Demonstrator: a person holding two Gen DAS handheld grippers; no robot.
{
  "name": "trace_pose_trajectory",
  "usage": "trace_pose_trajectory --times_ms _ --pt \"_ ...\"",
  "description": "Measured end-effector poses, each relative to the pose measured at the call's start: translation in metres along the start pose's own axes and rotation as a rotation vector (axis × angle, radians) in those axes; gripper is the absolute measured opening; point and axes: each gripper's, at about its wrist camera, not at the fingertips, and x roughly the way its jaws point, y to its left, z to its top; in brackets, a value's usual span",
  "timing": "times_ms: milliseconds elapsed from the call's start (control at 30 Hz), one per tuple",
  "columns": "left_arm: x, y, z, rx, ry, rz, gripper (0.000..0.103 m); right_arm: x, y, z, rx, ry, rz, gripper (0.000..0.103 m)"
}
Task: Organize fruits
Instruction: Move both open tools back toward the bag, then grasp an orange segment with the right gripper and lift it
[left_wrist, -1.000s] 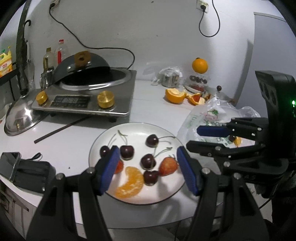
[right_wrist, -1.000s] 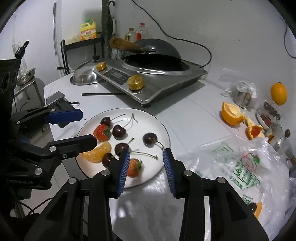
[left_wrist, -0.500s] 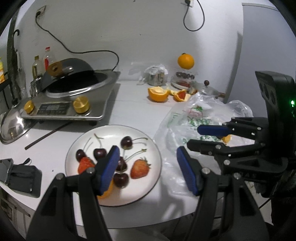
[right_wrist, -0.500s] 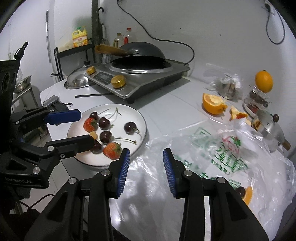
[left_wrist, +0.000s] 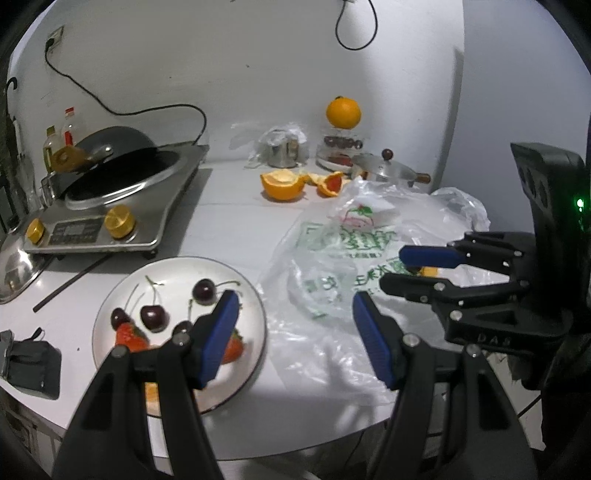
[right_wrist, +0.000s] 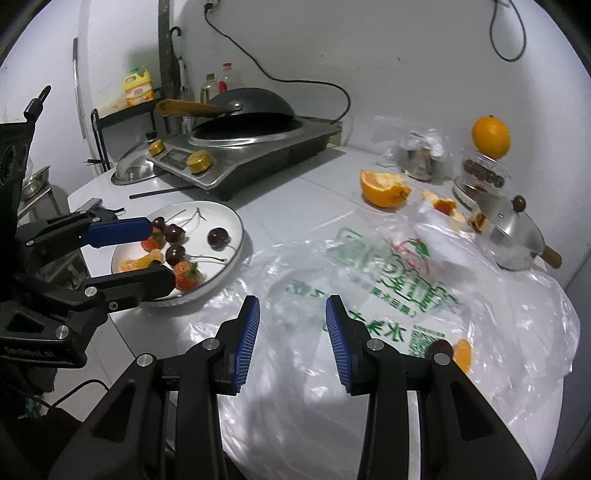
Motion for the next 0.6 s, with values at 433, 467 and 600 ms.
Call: trace_pose_trajectory --times_ms 433,467,600 --pt "0.012 -0.036 0.004 0.035 0.019 -0.013 0.066 -0.018 -0.036 -0.022 0.044 -0.007 -0.021 0.039" --pt "0.014 -0.039 0.004 0.039 0.022 -0.015 0.066 -0.019 -0.04 -0.025 0.049 -0.006 -0.023 0.039" --pt "0.019 -0.051 0.004 0.048 0.03 -0.023 0.066 -0.022 -0.052 -0.033 0.065 -0.001 -0.033 0.039"
